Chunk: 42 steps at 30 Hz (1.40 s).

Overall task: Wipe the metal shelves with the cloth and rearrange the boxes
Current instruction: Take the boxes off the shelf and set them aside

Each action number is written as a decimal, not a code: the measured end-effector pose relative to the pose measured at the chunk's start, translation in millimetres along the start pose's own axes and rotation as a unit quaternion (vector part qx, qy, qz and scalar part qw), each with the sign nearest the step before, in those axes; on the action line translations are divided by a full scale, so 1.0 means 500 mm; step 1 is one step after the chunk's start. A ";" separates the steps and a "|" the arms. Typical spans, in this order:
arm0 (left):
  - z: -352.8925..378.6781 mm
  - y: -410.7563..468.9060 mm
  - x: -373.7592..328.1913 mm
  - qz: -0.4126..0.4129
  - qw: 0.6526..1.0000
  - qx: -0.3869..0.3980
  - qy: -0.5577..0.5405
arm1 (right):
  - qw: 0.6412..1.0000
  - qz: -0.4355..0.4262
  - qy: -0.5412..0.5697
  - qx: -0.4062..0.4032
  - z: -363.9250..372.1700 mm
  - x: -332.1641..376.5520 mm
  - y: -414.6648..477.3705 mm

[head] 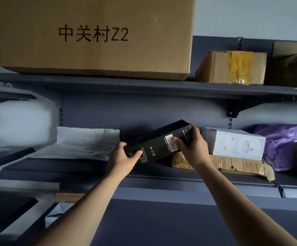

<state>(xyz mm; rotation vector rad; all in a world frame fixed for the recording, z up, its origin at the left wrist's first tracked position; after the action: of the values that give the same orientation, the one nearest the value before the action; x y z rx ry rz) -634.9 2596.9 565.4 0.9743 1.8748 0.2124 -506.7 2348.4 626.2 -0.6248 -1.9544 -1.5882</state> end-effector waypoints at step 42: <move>-0.360 -0.213 0.416 0.046 0.974 0.047 -0.216 | 0.988 0.071 0.108 0.086 0.484 0.242 -0.501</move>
<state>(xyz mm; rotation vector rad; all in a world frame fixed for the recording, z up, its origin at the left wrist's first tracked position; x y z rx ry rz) -881.6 2718.7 459.4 1.0761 1.4531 -0.0356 -789.7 2538.3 485.0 -0.4891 -1.8188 -1.3261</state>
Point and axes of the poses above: each hand's wrist, its own y-axis towards the middle knuckle, its own z-axis out of the palm, x = y × z, the point moved 8 cm from there along y, towards the middle knuckle, and after that the axes turned 13 degrees about y, right-handed, at the moved point
